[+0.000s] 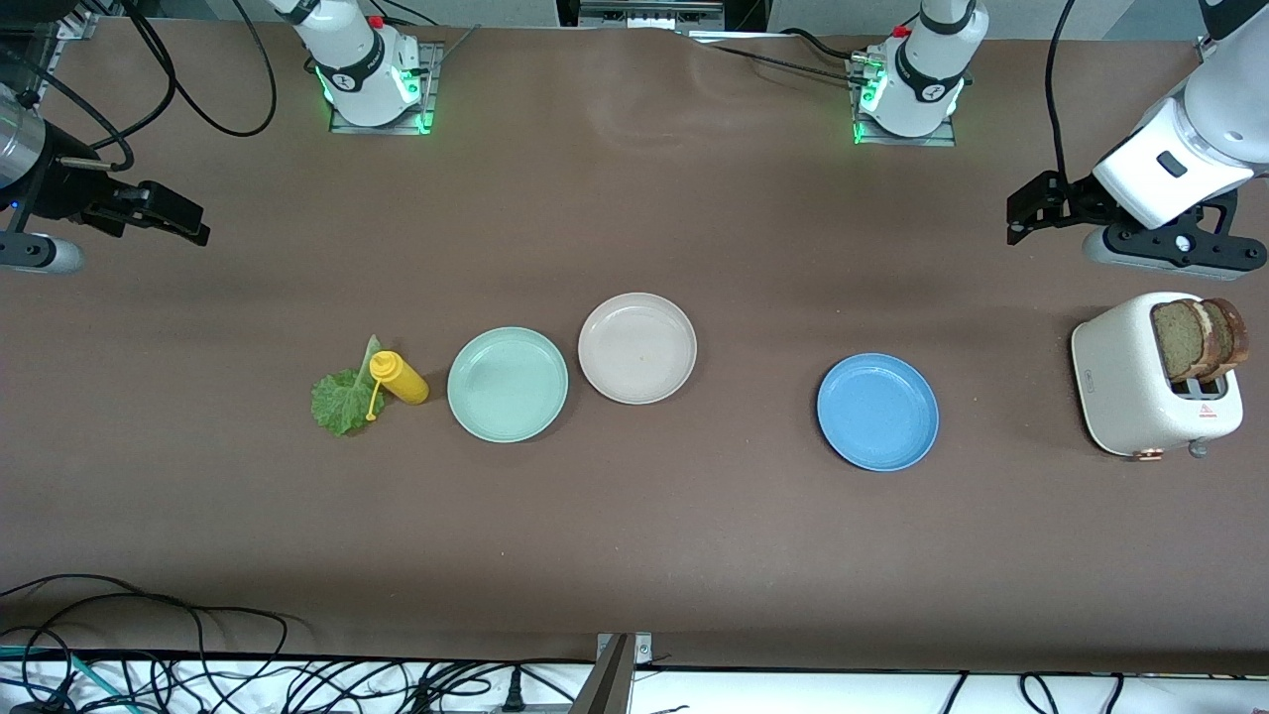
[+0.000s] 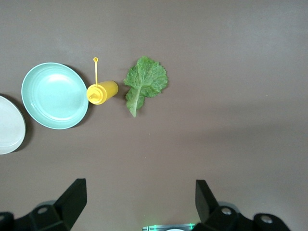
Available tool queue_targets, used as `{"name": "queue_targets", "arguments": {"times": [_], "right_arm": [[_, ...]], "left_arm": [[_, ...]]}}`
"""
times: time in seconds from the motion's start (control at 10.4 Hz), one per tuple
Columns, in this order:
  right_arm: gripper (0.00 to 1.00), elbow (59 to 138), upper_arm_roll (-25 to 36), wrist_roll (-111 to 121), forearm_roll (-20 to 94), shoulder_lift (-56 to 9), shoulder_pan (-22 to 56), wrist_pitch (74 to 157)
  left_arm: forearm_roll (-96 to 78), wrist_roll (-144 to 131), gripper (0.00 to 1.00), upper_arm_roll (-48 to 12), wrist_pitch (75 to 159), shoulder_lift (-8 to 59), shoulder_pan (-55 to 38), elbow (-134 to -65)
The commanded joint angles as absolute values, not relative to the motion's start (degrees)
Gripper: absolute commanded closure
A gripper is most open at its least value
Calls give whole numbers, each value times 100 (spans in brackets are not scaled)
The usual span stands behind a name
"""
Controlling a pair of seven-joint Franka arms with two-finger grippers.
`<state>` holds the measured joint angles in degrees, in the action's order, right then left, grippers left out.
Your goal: Make sandwich on beige plate with both arms
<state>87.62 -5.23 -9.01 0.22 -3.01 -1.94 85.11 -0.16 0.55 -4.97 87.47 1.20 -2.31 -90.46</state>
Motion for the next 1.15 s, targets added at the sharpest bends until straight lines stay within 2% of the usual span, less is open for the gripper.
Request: {"name": "queue_targets", "arguments": {"times": [0.0,0.48,0.67,1.06], "right_arm": [[0,8728,-545,-879,-88,-246,-202,8341],[0,8754,-554,-879,-35,-281,-202,8323],[0,8754,-554,-870,-44,-307,-202,8341],[0,8754,-545,-870,-35,-352,-202,8358]], "left_arm": [[-185,202,0,-483,8631,150,-193,-8903],[-185,211,0,-501,8631,149,-237,-8877],[-202,159,0,-754,8640,158,-281,-8868],[-211,202,0,-844,8631,281,-316,-8877]]}}
